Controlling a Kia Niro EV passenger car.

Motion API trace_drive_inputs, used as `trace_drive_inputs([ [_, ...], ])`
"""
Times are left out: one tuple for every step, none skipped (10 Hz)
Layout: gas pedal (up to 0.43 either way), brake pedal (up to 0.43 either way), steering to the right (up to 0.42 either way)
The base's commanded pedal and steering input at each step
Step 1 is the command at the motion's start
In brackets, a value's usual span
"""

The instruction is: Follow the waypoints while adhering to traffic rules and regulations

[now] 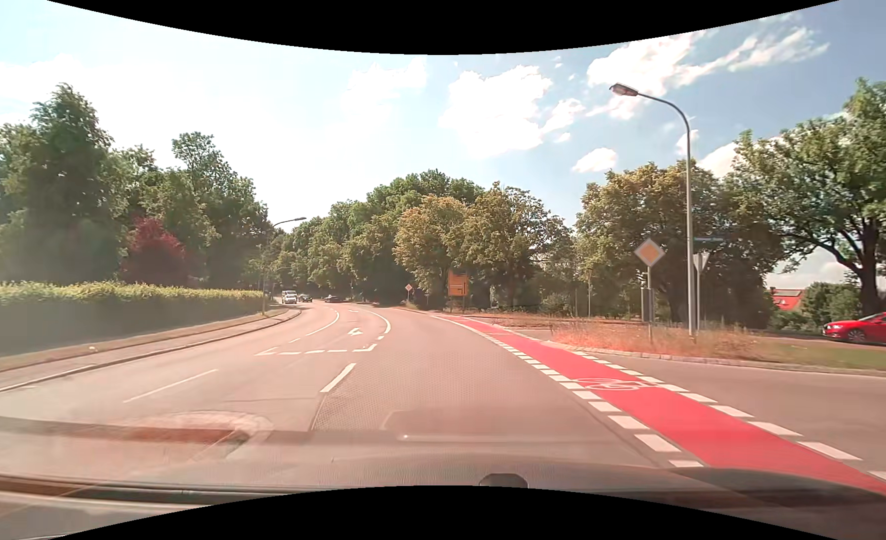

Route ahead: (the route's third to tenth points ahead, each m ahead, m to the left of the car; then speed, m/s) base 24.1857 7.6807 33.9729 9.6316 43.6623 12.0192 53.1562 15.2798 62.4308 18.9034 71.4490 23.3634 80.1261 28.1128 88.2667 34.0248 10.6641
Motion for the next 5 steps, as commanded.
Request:
trace_drive_inputs([
  [0.189,0.0,-0.038],
  [0.197,0.0,-0.038],
  [0.209,0.0,-0.039],
  [0.22,0.0,-0.04],
  [0.22,0.0,-0.04],
])
